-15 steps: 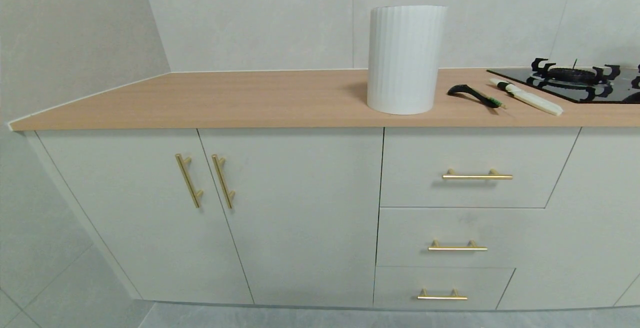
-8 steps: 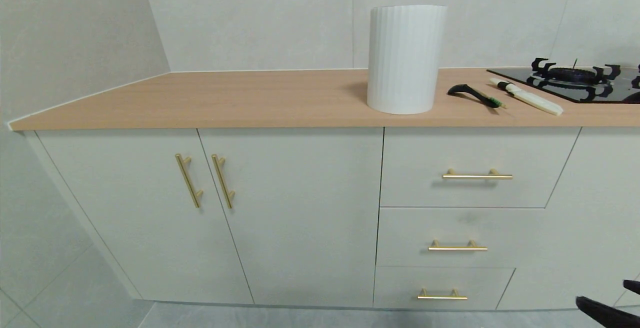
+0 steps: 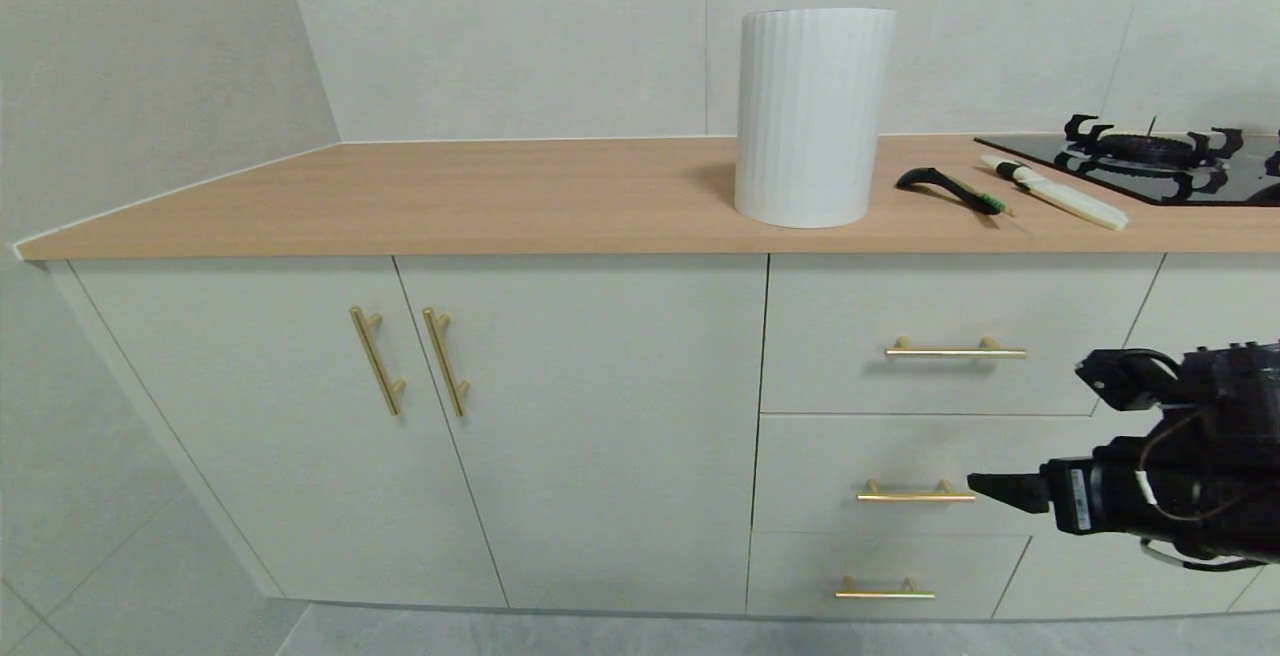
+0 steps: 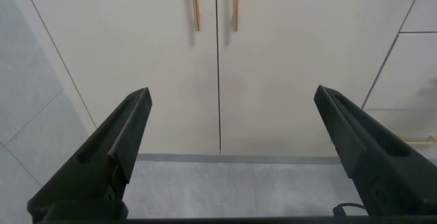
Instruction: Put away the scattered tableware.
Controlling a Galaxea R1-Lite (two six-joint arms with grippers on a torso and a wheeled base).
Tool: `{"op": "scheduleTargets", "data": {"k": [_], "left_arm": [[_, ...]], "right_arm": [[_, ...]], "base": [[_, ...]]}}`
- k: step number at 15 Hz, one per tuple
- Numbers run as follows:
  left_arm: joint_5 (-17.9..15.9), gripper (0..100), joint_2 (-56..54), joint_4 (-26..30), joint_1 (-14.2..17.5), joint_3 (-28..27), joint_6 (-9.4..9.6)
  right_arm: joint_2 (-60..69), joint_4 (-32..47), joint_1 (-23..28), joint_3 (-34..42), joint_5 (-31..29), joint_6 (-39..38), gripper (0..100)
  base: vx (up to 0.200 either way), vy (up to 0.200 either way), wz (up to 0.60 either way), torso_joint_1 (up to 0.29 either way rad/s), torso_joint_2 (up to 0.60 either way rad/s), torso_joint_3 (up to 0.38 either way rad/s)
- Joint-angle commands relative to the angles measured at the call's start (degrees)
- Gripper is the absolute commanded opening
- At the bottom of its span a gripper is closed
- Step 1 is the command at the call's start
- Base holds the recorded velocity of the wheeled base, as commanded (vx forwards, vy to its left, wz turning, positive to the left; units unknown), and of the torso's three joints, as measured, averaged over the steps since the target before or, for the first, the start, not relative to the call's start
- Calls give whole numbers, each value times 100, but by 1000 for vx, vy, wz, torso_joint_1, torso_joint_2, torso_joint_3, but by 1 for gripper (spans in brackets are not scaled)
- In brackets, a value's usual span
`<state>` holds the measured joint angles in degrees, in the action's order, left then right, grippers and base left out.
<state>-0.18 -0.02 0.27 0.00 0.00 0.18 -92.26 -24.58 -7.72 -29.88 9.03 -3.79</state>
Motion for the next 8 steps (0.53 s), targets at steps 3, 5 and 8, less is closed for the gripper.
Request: {"op": "scheduleTargets", "data": {"k": [3, 5, 8], "left_arm": [[1, 100, 2, 0, 0, 0, -1], [1, 100, 2, 0, 0, 0, -1], [1, 100, 2, 0, 0, 0, -1]], "right_arm": [[-2385, -1093, -11, -677, -165, 10, 100], [-2973, -1744, -28, -695, -455, 133, 100], [-3395, -2086, -28, -739, -561, 168, 100]], "base": [[0, 0, 0, 0, 0, 0], [0, 0, 0, 0, 0, 0], [0, 0, 0, 0, 0, 0]]}}
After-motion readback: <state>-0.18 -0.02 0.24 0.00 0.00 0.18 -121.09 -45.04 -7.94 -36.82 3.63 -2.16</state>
